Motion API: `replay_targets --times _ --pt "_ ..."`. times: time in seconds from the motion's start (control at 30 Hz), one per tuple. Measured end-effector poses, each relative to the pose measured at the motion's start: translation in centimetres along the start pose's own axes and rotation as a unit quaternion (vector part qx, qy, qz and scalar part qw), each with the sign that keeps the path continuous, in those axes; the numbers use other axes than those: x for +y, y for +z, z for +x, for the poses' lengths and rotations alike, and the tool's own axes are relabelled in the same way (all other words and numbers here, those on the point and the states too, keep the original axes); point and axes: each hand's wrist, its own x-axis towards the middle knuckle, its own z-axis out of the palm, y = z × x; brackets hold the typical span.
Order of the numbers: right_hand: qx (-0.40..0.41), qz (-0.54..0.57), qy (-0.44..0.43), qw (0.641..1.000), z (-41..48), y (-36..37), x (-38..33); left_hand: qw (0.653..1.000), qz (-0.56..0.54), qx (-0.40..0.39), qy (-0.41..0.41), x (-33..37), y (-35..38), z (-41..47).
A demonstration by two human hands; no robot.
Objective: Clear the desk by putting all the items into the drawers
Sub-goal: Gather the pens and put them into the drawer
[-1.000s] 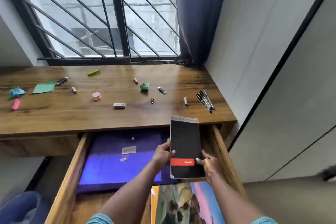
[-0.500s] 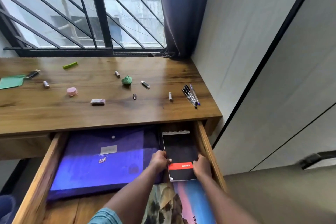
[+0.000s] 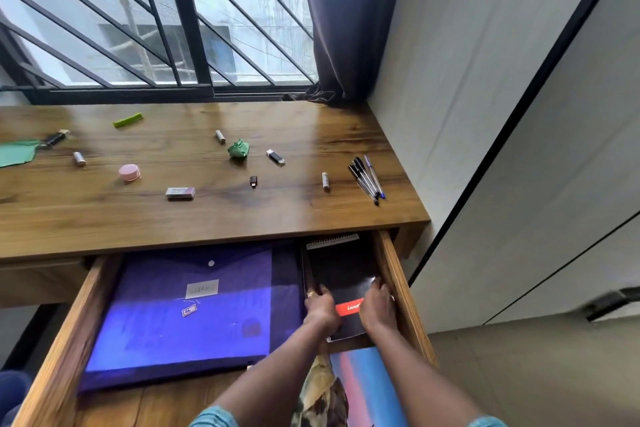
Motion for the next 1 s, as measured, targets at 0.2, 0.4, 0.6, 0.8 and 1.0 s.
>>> replay_targets --times 0.2,0.4,0.6,0.8,1.0 --pt "-0.004 -0.051 -0.019 0.998 -0.1 0.5 0.1 0.998 0.058 0.034 0.013 0.3 0.7 0.3" --pt "0.076 -0.076 -0.104 0.989 -0.4 -1.1 -1.0 0.989 -0.014 0.139 0.05 2.6 -2.3 -0.5" --pt "0.192 -0.071 -0.22 0.954 3.2 -7.5 -4.7 0.954 -0.123 0.225 0.154 8.8 -9.0 -0.1" --pt "0.169 -0.006 -0.185 0.968 9.4 -11.5 -7.0 0.97 -0.129 0.185 0.093 13.5 -13.2 2.9" --pt "0.071 0.038 -0.135 0.988 15.8 -12.8 -8.3 0.977 -0.121 0.17 0.041 16.2 -14.4 6.3"
